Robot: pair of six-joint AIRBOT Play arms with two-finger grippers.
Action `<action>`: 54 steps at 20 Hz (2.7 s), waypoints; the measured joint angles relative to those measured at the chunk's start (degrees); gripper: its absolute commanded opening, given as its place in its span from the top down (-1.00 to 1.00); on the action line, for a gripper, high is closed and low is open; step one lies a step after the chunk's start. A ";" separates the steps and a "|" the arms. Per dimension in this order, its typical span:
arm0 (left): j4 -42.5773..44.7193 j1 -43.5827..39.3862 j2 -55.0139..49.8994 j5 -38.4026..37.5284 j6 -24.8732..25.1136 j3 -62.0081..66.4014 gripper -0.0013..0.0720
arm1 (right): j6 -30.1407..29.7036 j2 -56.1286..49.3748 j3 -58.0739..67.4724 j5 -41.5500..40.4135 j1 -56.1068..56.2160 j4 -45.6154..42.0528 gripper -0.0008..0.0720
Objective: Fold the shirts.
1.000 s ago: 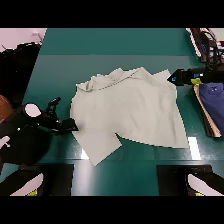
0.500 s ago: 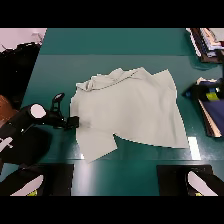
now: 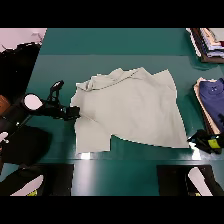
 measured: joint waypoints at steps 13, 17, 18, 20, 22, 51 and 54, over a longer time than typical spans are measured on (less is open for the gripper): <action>-0.09 0.00 0.00 0.37 0.76 0.37 0.90 | -0.42 -7.56 -0.98 -7.58 0.94 6.14 0.93; 0.57 -0.02 0.57 0.33 0.81 1.75 0.91 | -0.44 -7.76 2.16 -9.20 7.04 5.33 0.93; 1.27 -0.04 1.33 0.13 0.66 2.78 0.90 | -0.44 -6.93 3.89 -9.27 8.81 5.53 0.93; 3.28 0.02 3.91 -0.61 0.00 6.36 0.90 | -0.44 -4.39 8.57 -8.57 12.24 6.34 0.93; 5.62 0.07 7.32 -2.29 -0.57 12.09 0.90 | -0.42 -1.11 15.17 -8.66 15.41 6.73 0.93; 20.59 0.11 -4.04 -13.99 -5.14 54.51 0.90 | 3.10 -19.87 73.55 4.44 28.96 1.75 0.94; 20.65 0.11 -14.16 -11.91 -4.17 51.15 0.90 | 3.21 -28.44 69.70 2.10 30.67 1.90 0.94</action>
